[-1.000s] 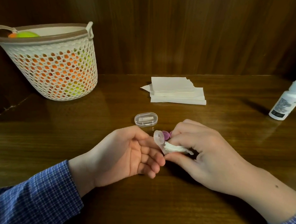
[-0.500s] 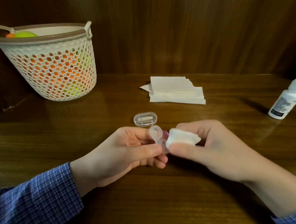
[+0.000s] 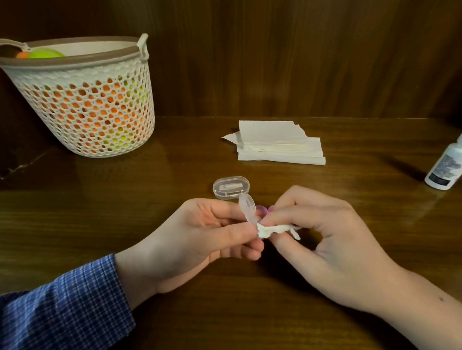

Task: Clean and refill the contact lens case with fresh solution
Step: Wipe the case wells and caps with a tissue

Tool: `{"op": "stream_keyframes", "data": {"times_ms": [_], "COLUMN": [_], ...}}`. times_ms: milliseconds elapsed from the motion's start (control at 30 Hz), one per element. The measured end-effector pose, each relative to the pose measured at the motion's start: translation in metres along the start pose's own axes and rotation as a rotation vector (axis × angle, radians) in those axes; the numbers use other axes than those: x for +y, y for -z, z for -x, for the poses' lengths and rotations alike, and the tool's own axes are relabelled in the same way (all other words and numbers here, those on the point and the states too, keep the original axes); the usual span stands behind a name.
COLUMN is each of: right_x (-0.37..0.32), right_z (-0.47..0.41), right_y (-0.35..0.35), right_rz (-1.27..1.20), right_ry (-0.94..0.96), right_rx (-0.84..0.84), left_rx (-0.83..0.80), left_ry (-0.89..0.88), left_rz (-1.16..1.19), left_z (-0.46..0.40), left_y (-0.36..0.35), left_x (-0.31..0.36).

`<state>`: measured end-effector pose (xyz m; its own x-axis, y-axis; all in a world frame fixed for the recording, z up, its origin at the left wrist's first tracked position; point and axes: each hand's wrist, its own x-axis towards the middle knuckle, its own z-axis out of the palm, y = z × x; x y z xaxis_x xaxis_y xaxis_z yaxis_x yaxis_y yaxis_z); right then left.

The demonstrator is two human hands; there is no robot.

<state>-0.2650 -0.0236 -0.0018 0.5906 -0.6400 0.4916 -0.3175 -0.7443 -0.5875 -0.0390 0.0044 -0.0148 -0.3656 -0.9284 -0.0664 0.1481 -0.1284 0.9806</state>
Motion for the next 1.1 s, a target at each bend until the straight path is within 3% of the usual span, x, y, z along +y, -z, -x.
{"op": "stream_keyframes", "data": {"times_ms": [333, 467, 633, 767, 867, 933, 1100], "right_x": [-0.008, -0.007, -0.005, -0.003, 0.000, 0.001, -0.009], "right_z": [-0.004, -0.007, -0.008, -0.013, -0.015, -0.014, -0.011], "right_y": [-0.004, -0.001, -0.004, -0.002, -0.003, -0.003, -0.003], "right_rz": [-0.257, -0.467, -0.650, -0.863, -1.068, -1.024, -0.550], "right_ry": [-0.425, -0.549, -0.636, -0.721, -0.836, -0.836, -0.600], "right_rx": [-0.171, -0.233, -0.184, -0.218, -0.146, -0.079, 0.019], "left_rx": [0.204, 0.246, 0.274, 0.230, 0.198, 0.207, 0.210], "left_ry": [-0.325, -0.345, -0.355, -0.391, -0.356, -0.331, -0.358], "left_rz": [-0.477, -0.557, -0.599, -0.553, -0.469, -0.447, -0.423], "left_z": [0.006, 0.005, 0.005, 0.005, 0.004, 0.003, 0.001], "left_y": [-0.009, -0.012, -0.012, -0.011, -0.008, -0.006, -0.008], "left_x": [-0.008, -0.009, -0.007, -0.006, -0.005, -0.005, -0.007]}}
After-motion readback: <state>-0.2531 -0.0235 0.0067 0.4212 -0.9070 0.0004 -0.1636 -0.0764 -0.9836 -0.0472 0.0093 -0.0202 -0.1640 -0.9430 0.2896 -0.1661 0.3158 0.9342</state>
